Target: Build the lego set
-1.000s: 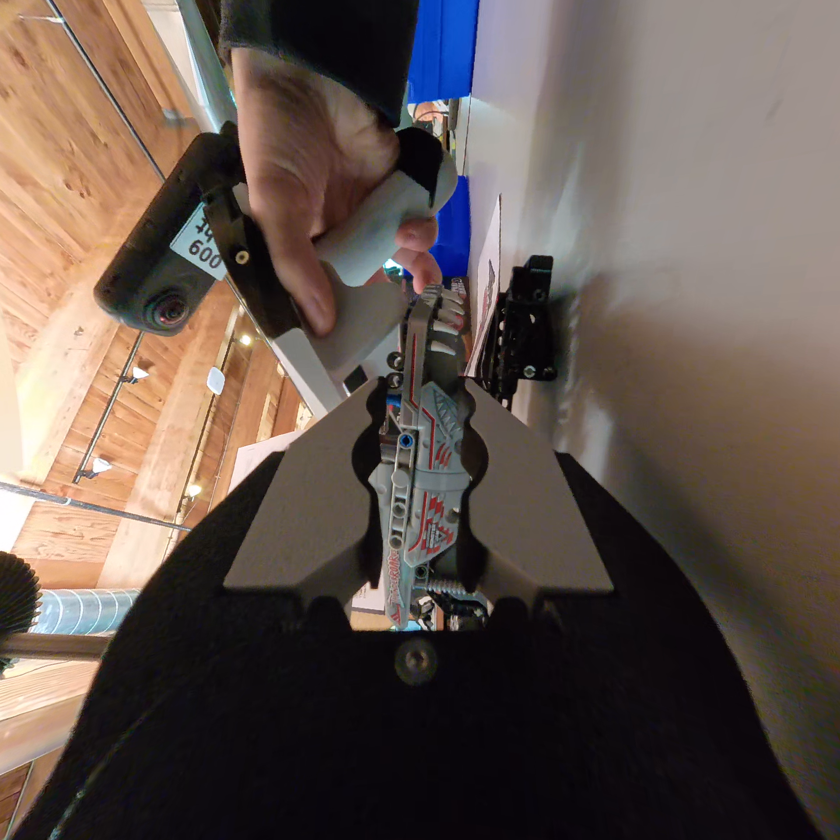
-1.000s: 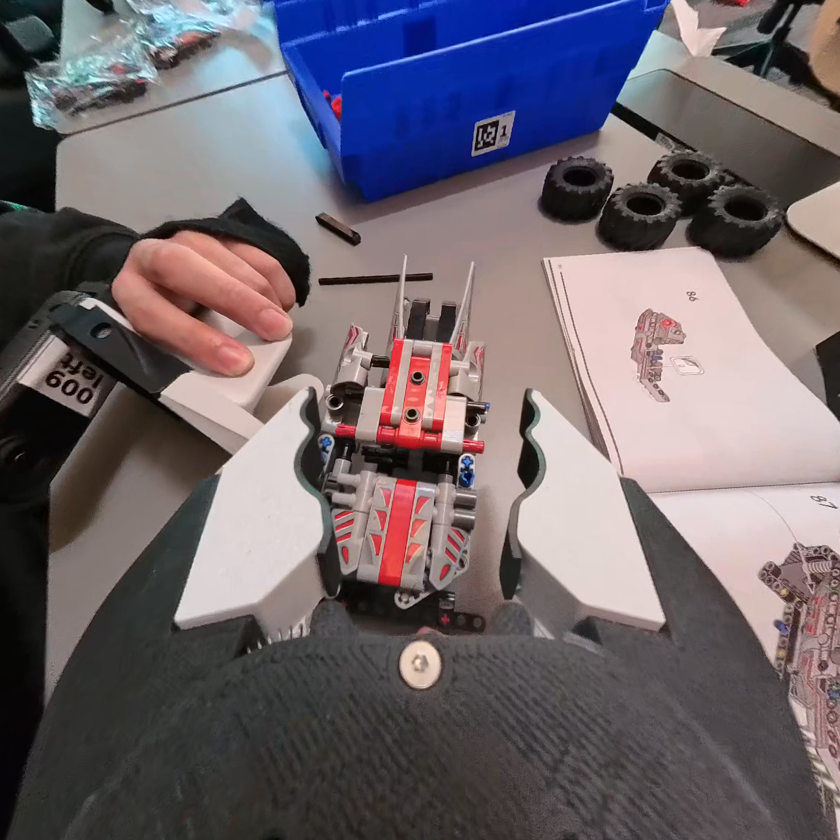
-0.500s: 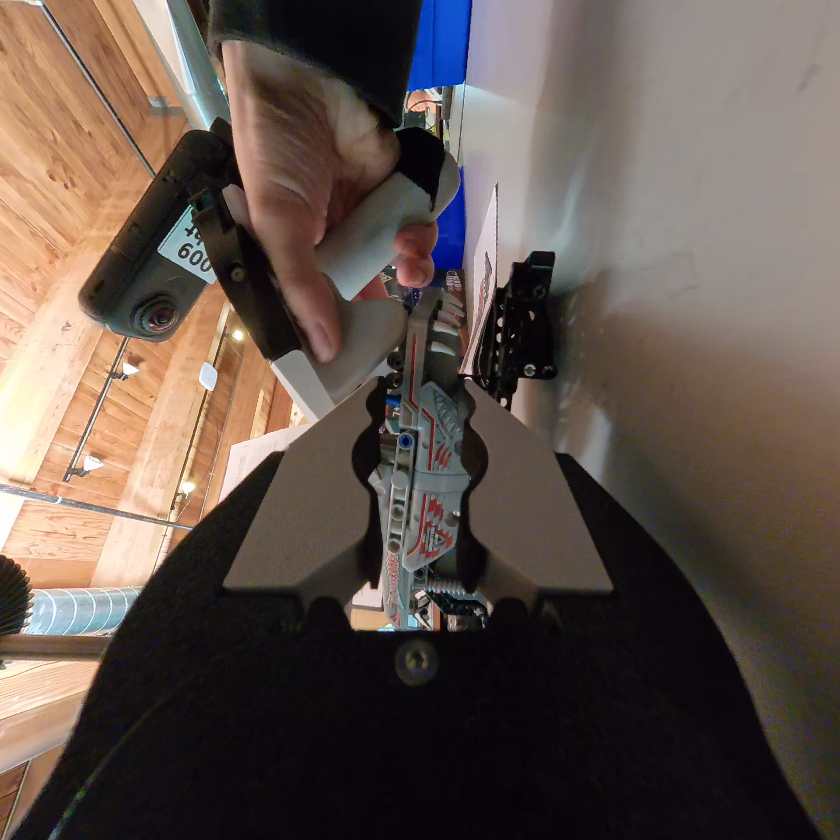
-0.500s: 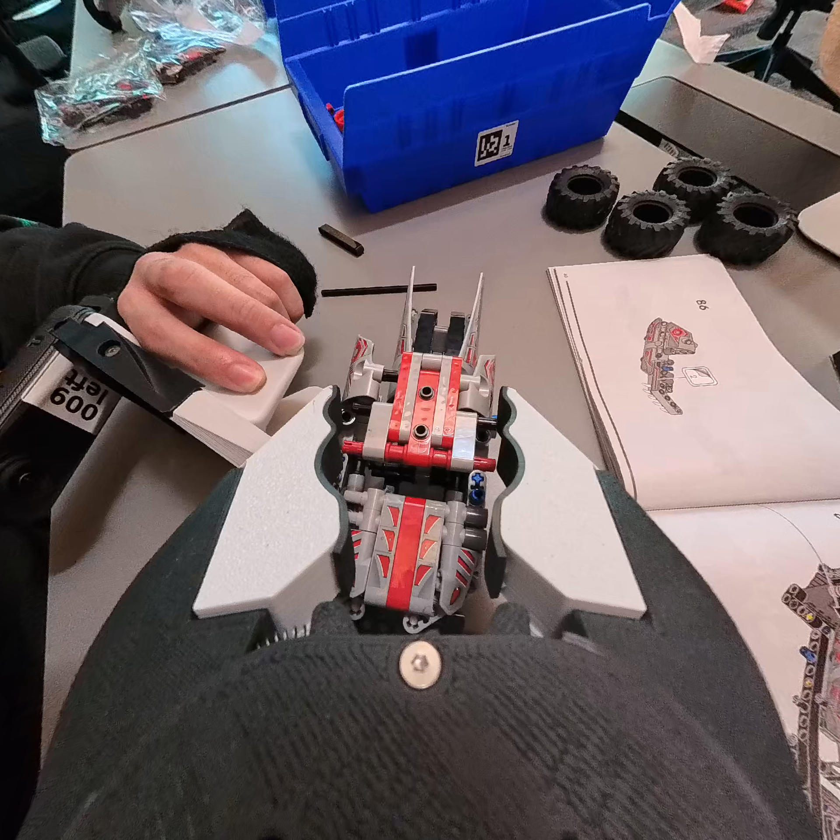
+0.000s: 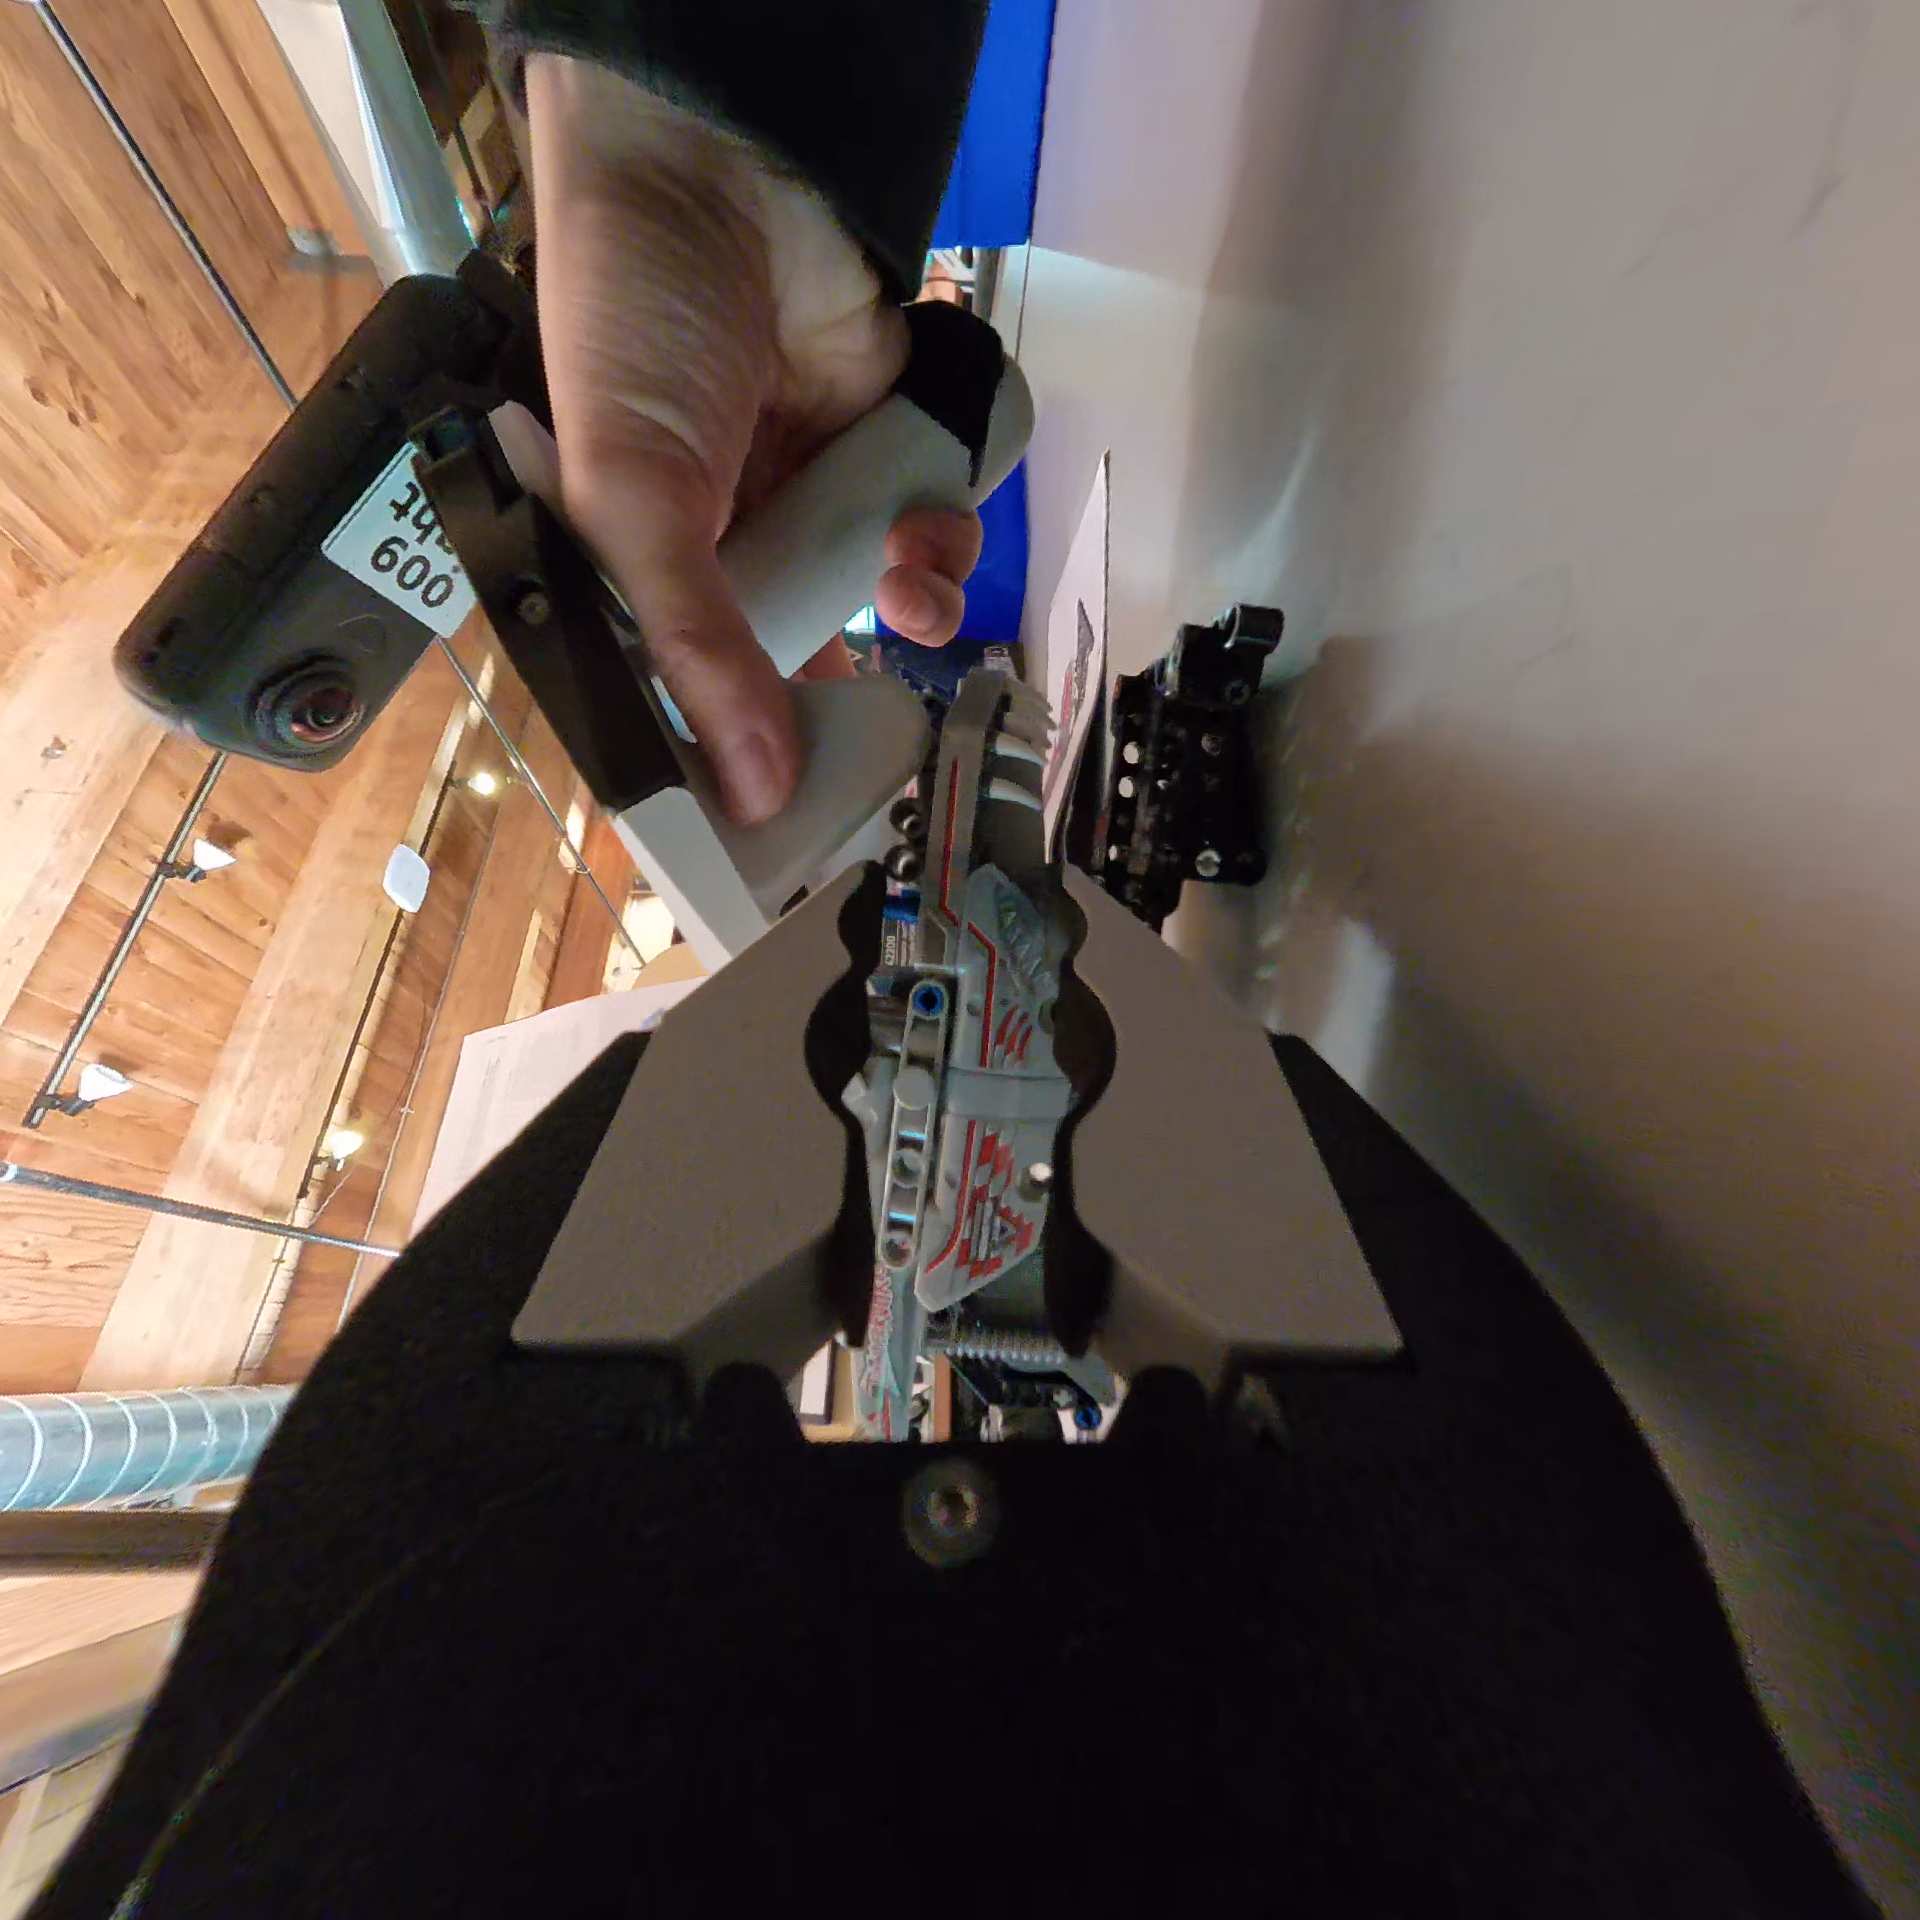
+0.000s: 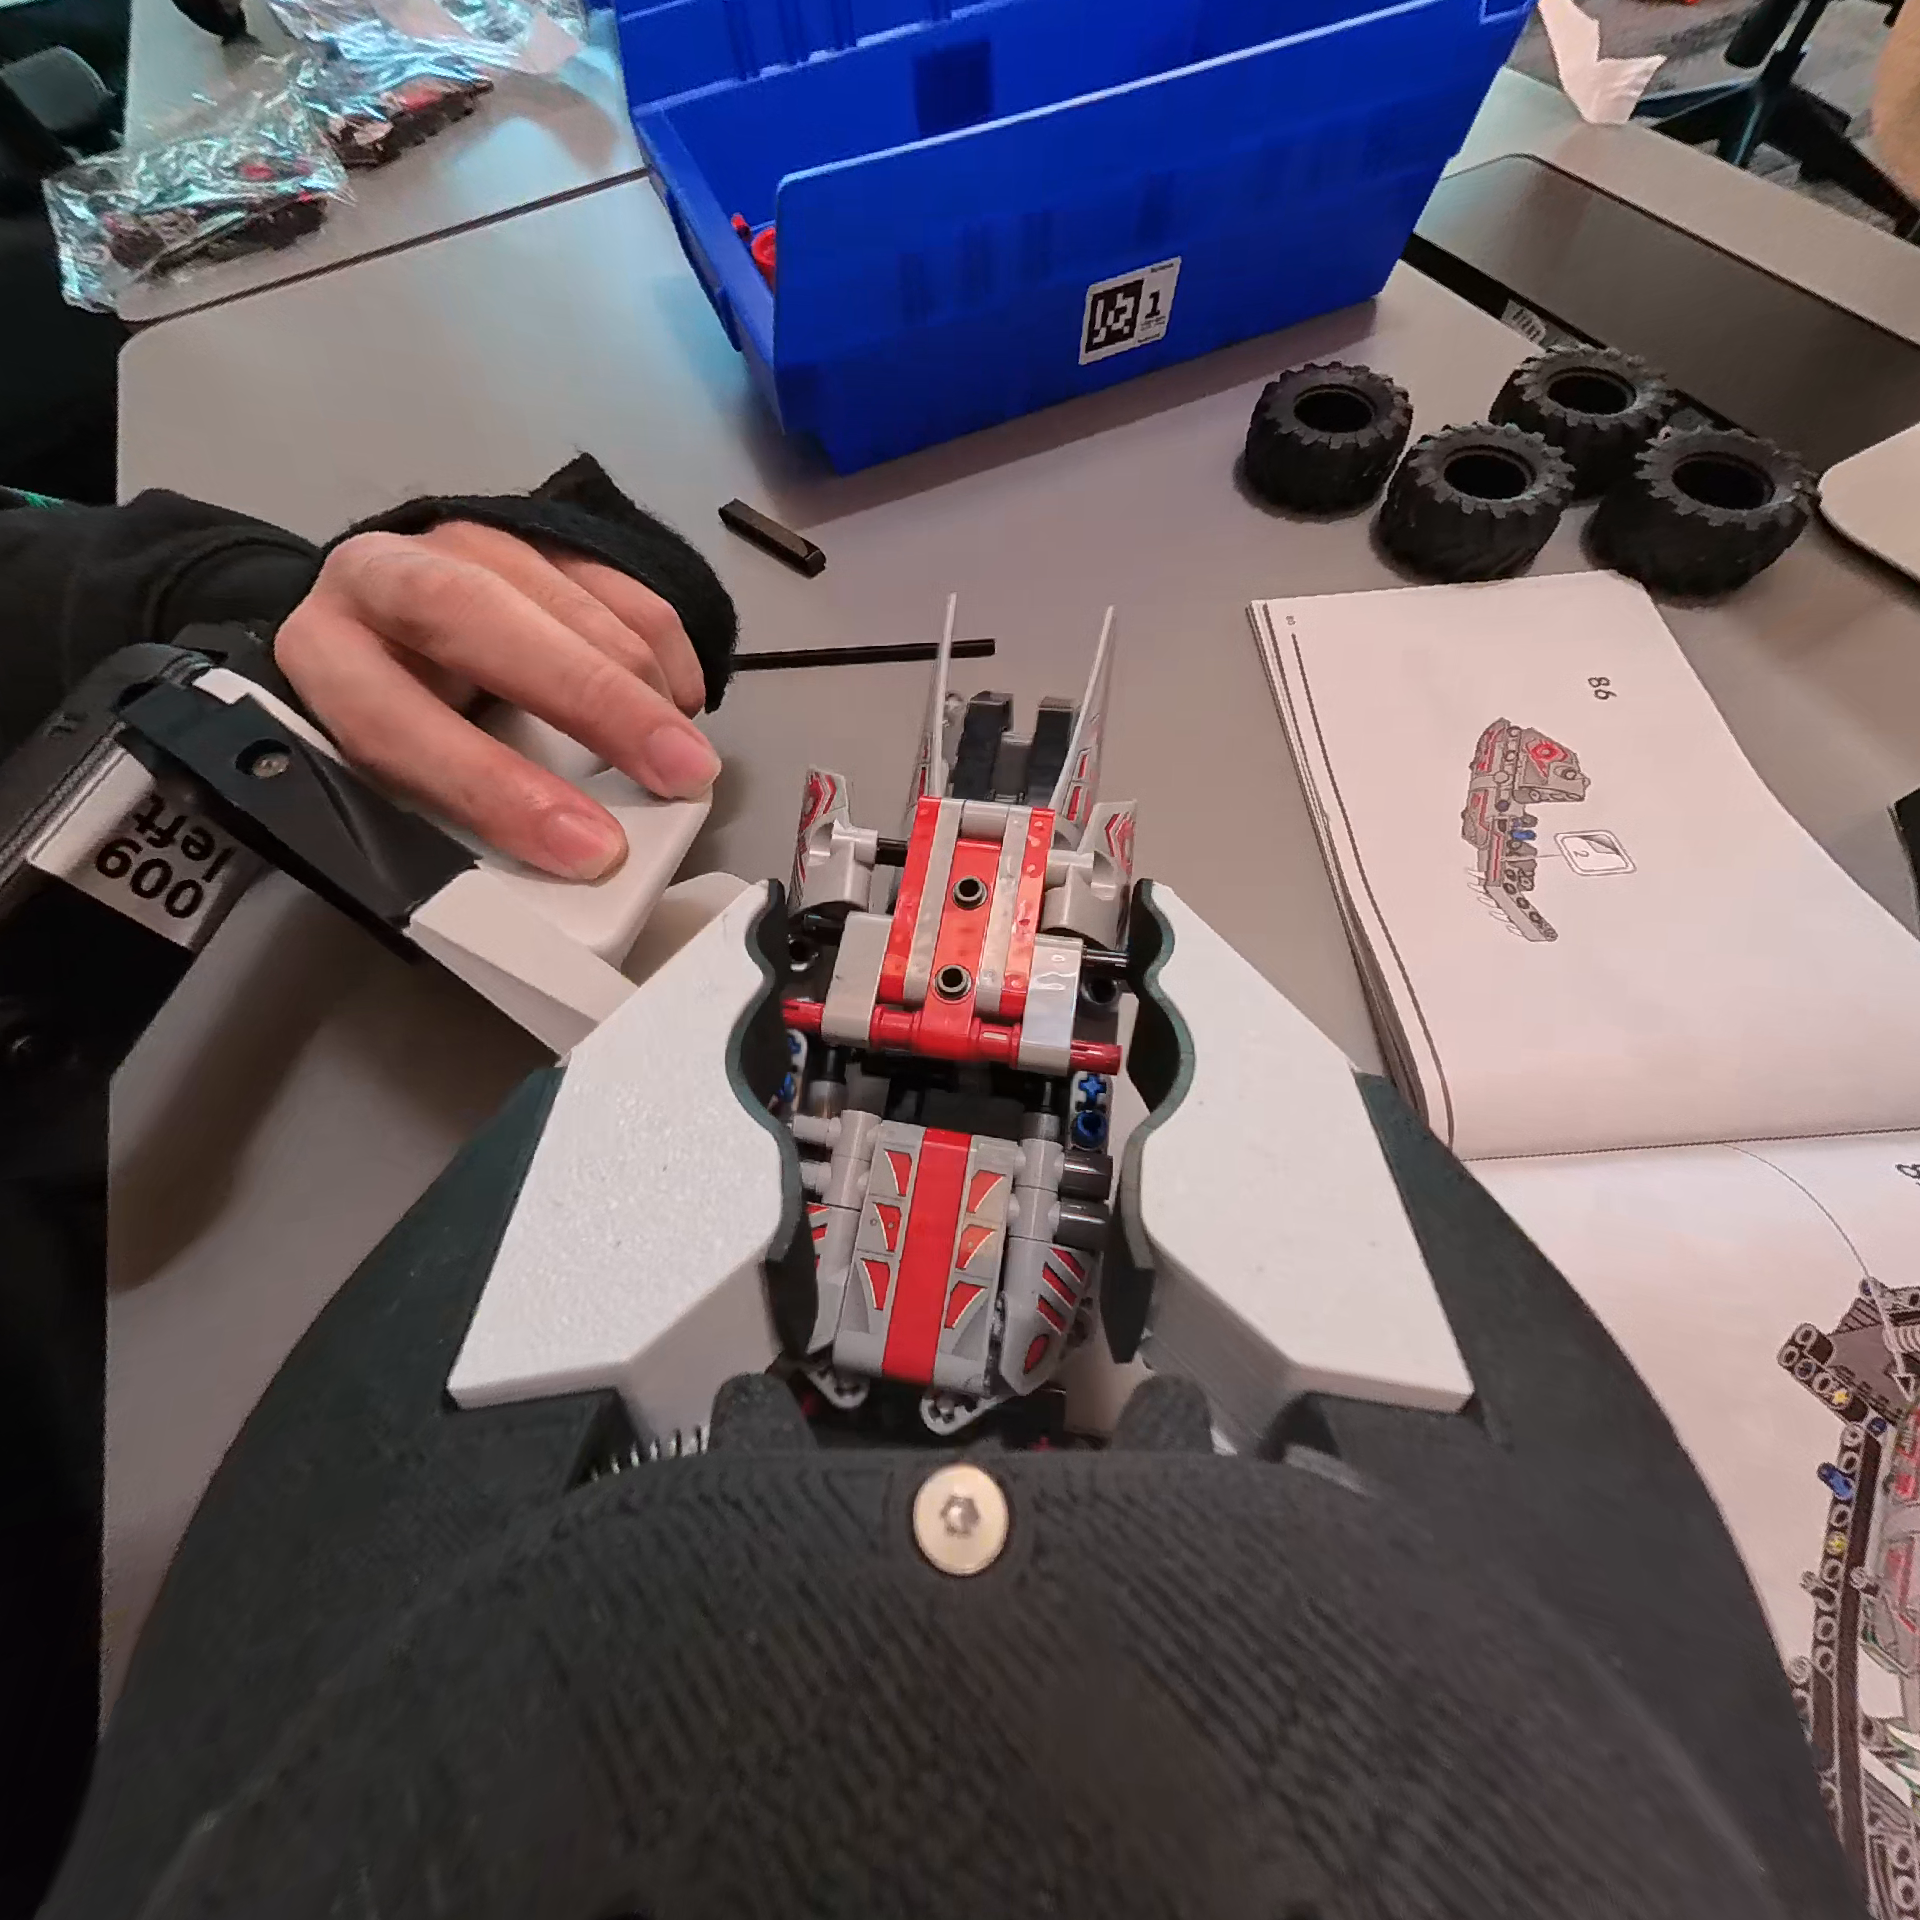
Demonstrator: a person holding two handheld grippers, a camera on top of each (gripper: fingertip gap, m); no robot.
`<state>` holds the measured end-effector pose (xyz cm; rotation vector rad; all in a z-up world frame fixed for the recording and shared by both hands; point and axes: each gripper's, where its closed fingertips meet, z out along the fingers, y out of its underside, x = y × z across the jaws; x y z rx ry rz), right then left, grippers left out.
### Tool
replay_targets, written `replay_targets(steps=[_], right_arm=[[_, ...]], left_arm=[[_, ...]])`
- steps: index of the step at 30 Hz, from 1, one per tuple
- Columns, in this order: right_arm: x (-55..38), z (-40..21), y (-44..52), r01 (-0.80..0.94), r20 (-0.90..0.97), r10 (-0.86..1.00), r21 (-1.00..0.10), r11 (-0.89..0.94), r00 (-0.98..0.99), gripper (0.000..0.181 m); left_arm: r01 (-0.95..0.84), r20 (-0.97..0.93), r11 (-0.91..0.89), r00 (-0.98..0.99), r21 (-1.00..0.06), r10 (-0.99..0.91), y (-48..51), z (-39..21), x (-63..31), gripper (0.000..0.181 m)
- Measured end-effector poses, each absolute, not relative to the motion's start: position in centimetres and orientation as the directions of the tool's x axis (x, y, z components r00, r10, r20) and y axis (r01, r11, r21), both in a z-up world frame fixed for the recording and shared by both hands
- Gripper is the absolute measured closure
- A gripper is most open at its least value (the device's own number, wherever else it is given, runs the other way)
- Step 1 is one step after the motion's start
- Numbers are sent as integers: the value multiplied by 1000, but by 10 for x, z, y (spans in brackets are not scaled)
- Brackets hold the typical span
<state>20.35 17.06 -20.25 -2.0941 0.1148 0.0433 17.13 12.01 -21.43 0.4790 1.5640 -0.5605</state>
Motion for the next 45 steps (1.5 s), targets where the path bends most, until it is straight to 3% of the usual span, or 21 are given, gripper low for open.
replay_targets(steps=[5,7,8,10,12,14,19,29,45], right_arm=[[208,-203,171,-101,-75,-71,-864,-493,995,117],[208,-203,171,-100,-76,-69,-863,-495,995,117],[209,-203,171,-100,-77,-66,-863,-495,995,117],[209,-203,171,-102,-82,-63,-866,-490,995,117],[210,-202,171,-104,-86,-59,-869,-484,995,117],[209,-202,171,-96,-81,-53,-870,-483,995,117],[210,-202,171,-88,-76,-44,-875,-476,996,117],[209,-202,171,-53,-54,-11,-881,-470,998,116],[212,-204,169,-10,-17,9,-853,-521,1000,116]], left_arm=[[603,-982,776,-135,-186,-131,129,-206,168,151],[602,-944,728,-222,-329,-243,132,-197,163,158],[586,-906,690,-270,-424,-326,137,-188,163,149],[527,-780,575,-408,-626,-475,150,-172,164,150],[389,-594,450,-563,-804,-574,167,-169,172,151],[201,-434,415,-669,-887,-603,181,-182,185,154],[-51,-155,358,-836,-932,-526,176,-198,186,172],[-177,34,281,-894,-943,-447,171,-199,186,173],[-202,42,354,-910,-913,-412,171,-200,190,174]])
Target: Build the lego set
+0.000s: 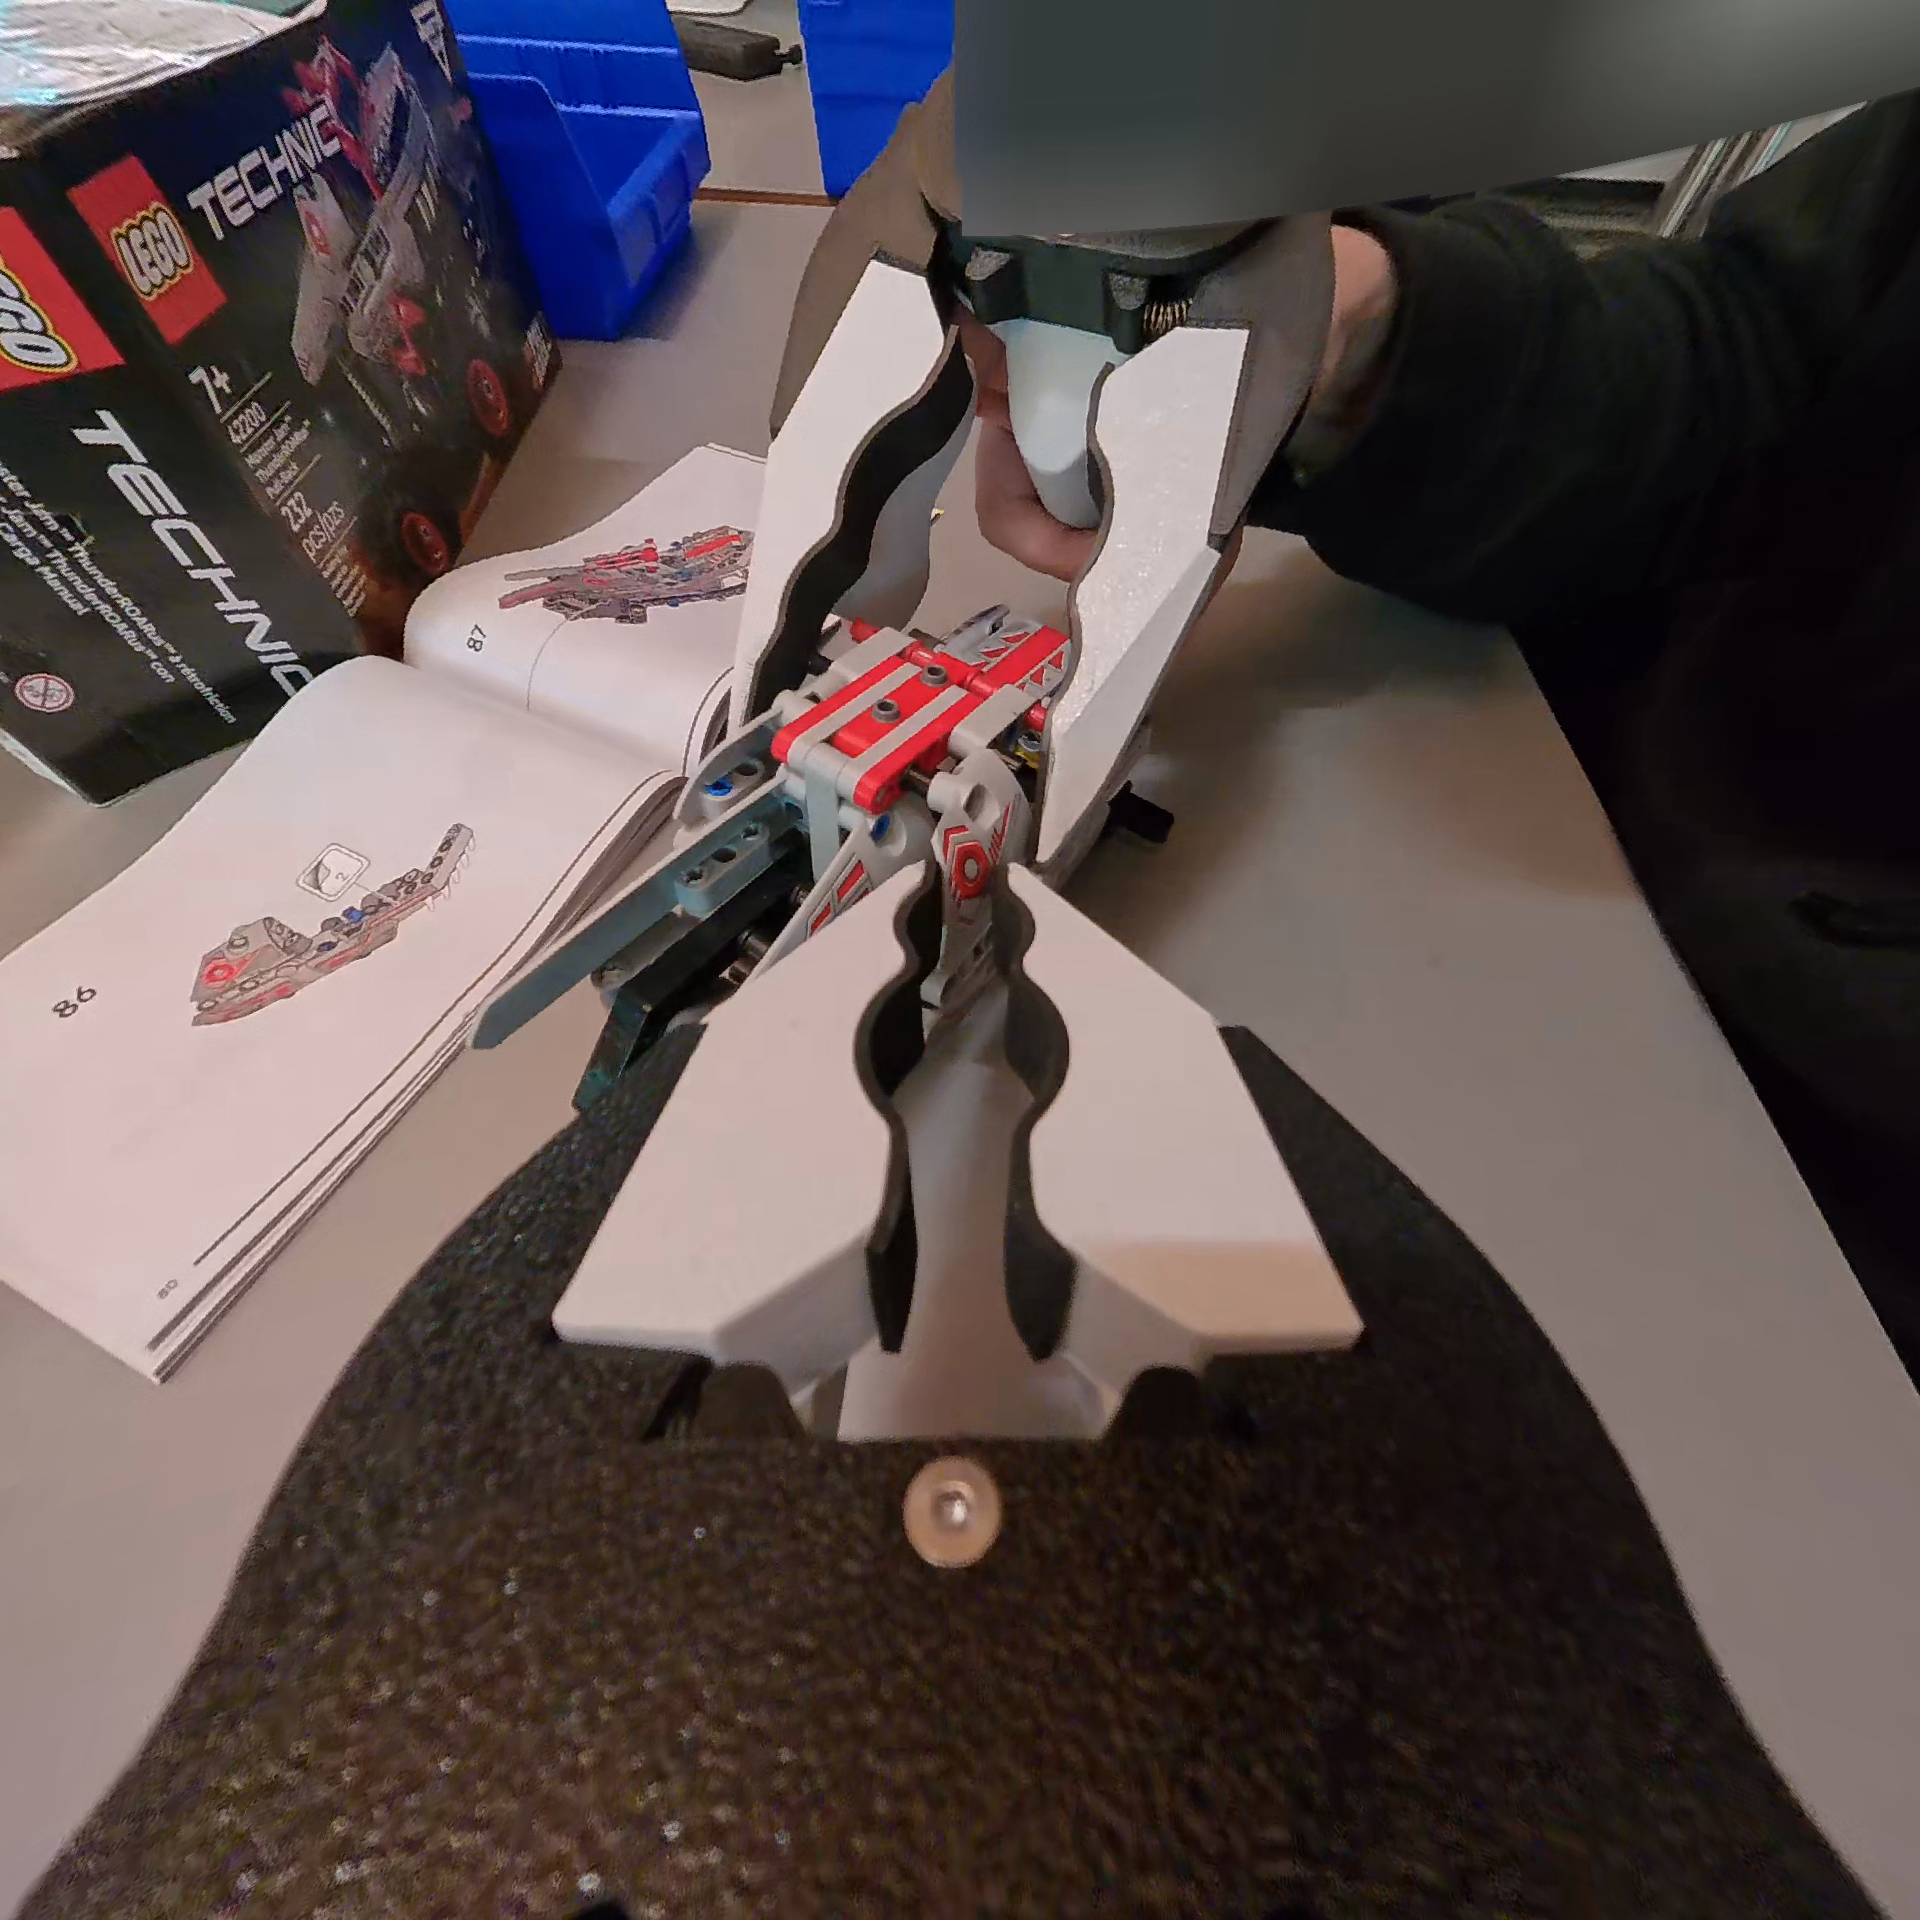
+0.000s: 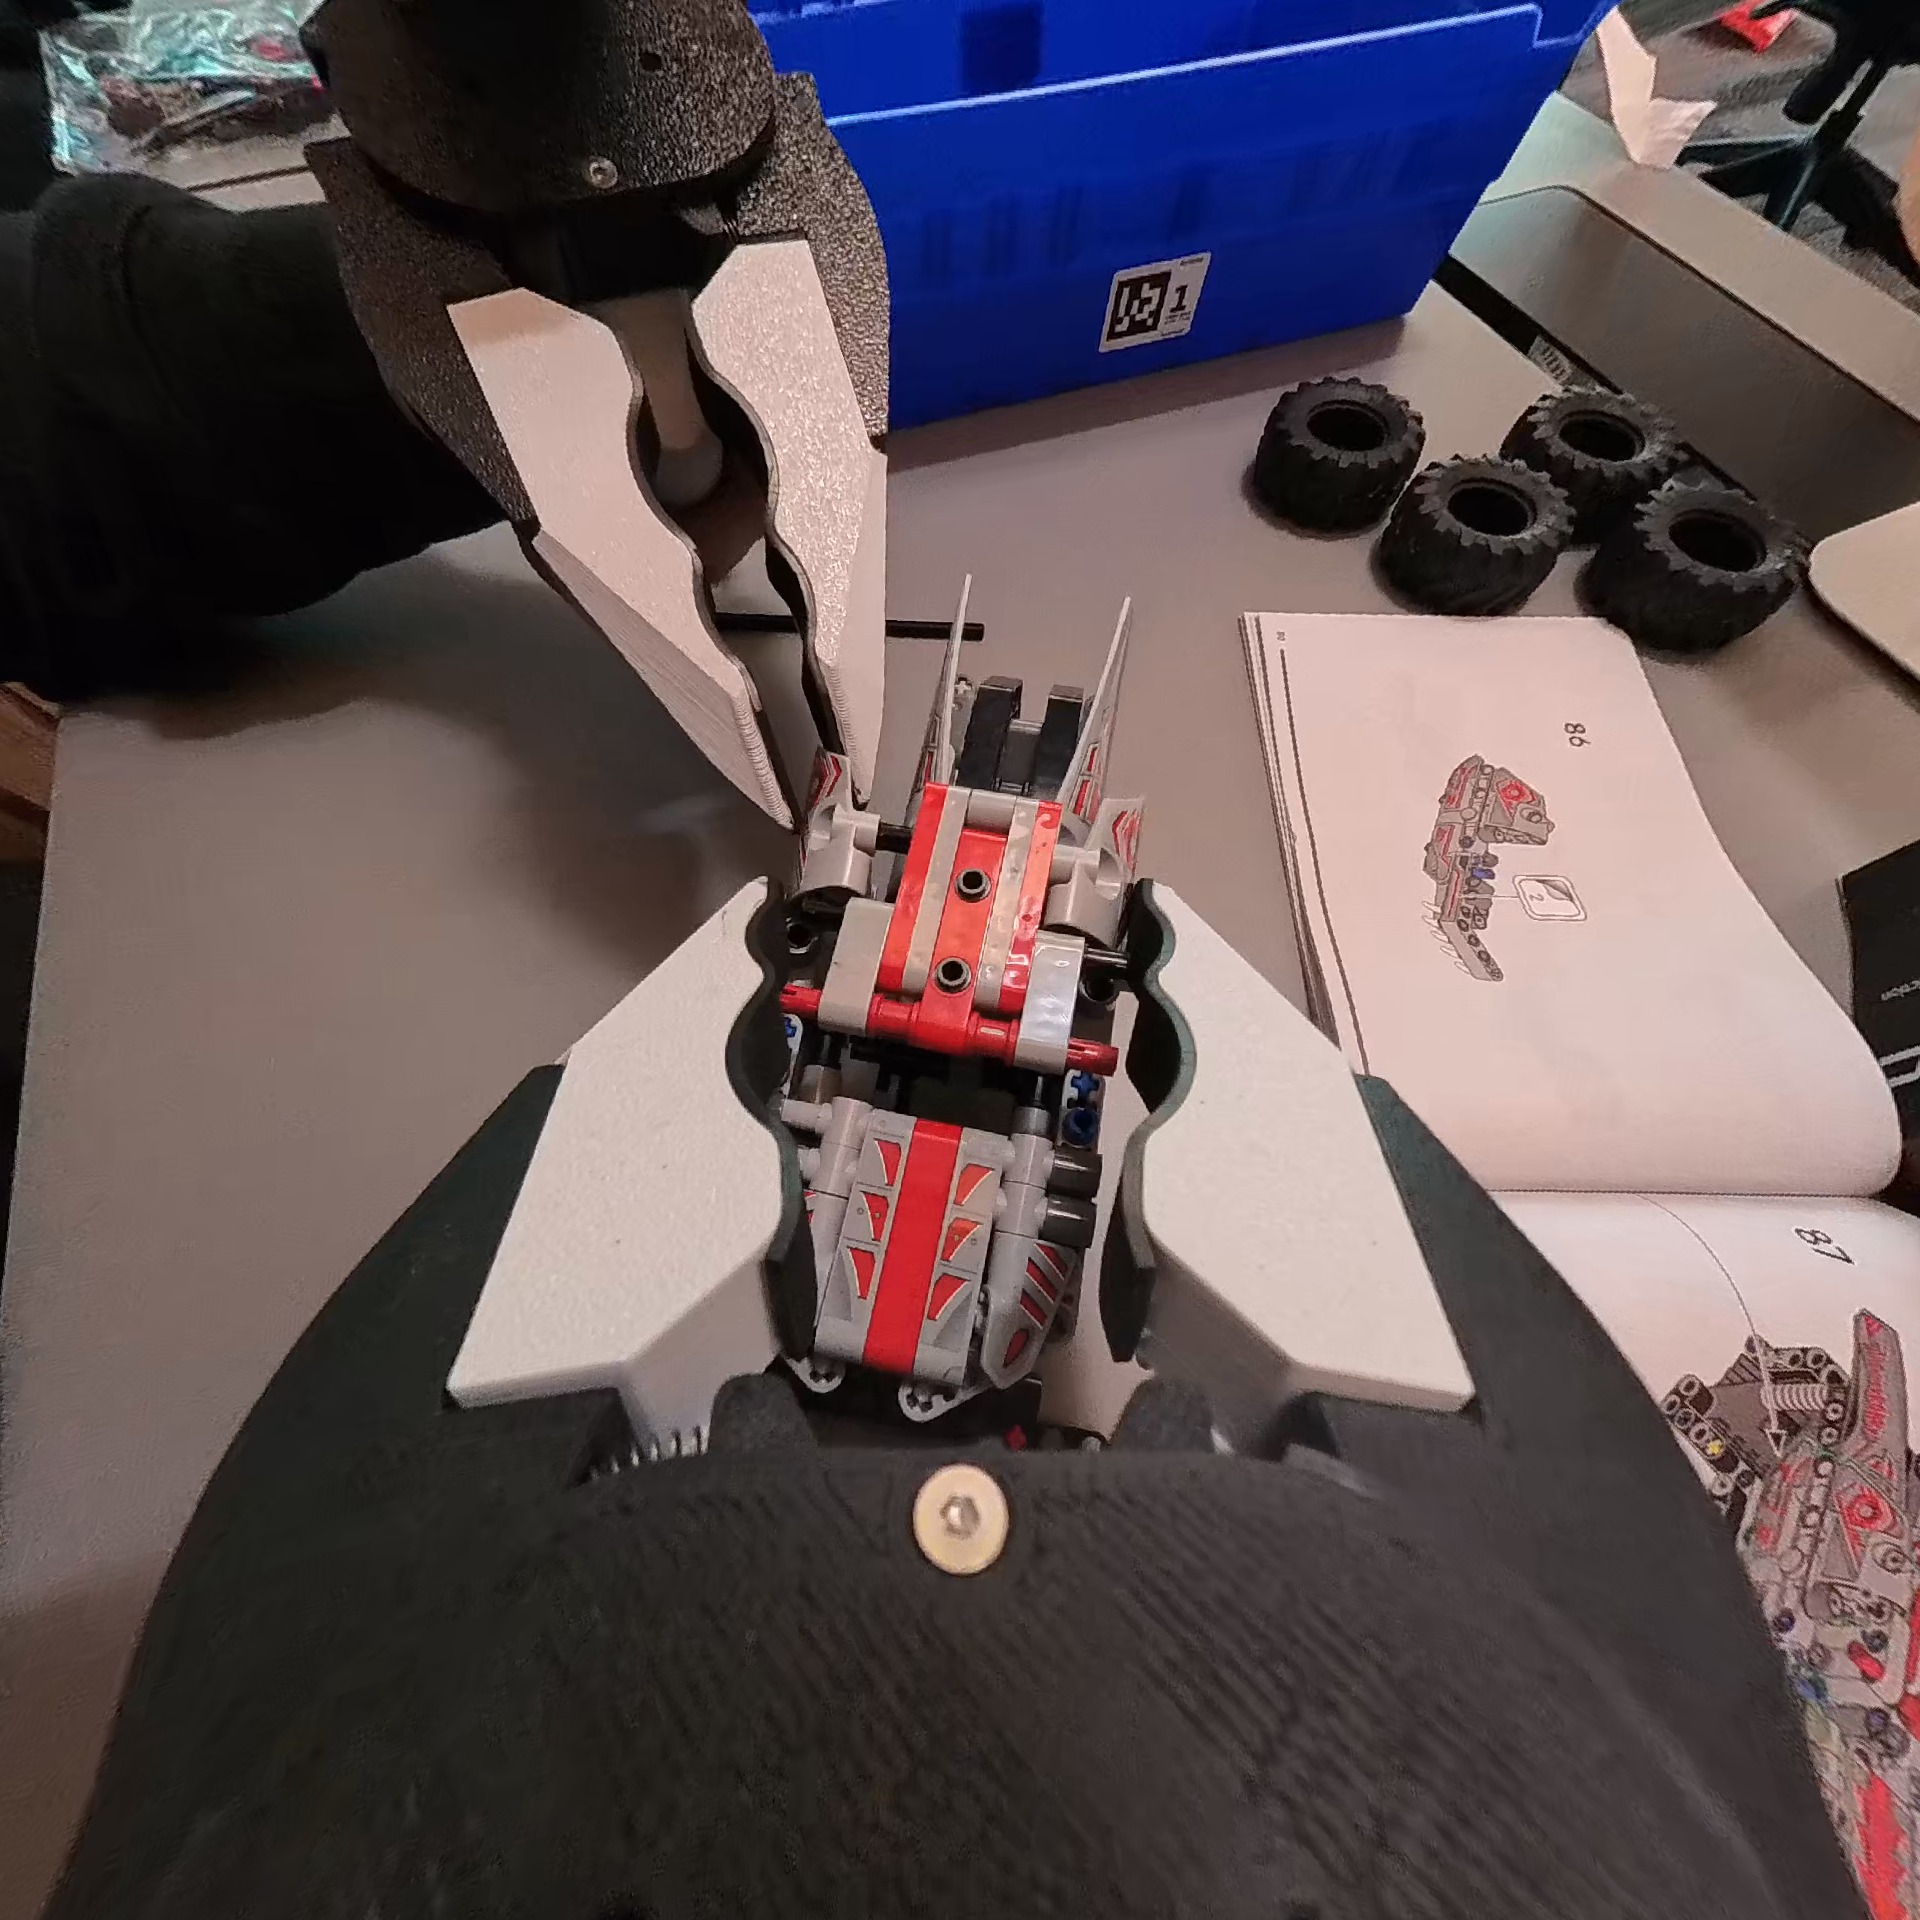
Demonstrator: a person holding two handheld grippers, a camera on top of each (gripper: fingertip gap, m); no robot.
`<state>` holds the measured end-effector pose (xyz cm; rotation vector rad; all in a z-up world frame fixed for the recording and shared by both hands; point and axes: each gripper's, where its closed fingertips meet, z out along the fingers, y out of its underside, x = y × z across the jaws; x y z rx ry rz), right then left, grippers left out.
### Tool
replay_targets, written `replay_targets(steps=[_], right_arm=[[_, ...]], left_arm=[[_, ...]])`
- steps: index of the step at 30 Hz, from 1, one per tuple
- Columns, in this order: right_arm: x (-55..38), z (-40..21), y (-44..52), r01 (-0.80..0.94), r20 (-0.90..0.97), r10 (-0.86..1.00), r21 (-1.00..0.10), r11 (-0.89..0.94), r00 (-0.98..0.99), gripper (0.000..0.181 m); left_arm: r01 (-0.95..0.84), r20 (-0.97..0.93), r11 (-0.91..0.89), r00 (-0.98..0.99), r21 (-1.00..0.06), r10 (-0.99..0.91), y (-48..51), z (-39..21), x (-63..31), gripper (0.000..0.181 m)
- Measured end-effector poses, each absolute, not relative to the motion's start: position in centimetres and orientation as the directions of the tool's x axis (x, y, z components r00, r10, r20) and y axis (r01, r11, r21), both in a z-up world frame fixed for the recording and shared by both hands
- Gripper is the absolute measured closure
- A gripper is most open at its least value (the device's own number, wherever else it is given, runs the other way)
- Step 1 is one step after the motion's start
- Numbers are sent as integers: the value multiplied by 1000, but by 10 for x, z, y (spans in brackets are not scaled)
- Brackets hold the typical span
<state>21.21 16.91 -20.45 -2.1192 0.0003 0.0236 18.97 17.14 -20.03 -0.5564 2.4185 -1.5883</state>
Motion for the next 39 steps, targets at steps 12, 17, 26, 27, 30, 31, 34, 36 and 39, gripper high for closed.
replay_targets(steps=[12,17,26,27,30,31,34,36,39], right_arm=[[216,-200,174,-32,-47,15,-855,-518,999,114],[218,-200,177,10,-20,48,-840,-542,999,114],[220,-202,181,39,-1,71,-827,-560,998,117],[220,-202,181,39,-3,73,-827,-561,997,117],[221,-203,181,31,-11,74,-833,-553,997,117],[222,-203,181,27,-17,75,-836,-548,997,117],[223,-202,182,26,-17,76,-843,-537,997,117],[223,-202,182,32,-16,84,-845,-534,996,117],[222,-202,181,44,-18,109,-843,-537,994,117]], left_arm=[[-229,83,333,-912,-915,-402,170,-199,190,176],[-270,129,319,-907,-908,-400,173,-199,192,177],[-319,186,301,-899,-899,-396,177,-201,194,178],[-309,174,309,-902,-900,-394,177,-201,195,178],[-273,126,329,-906,-904,-404,177,-201,196,177],[-258,106,335,-906,-906,-411,177,-201,197,177],[-219,59,343,-905,-913,-421,177,-200,198,176],[-222,66,330,-904,-918,-423,177,-200,199,175],[-253,115,307,-908,-917,-404,176,-200,197,177]])
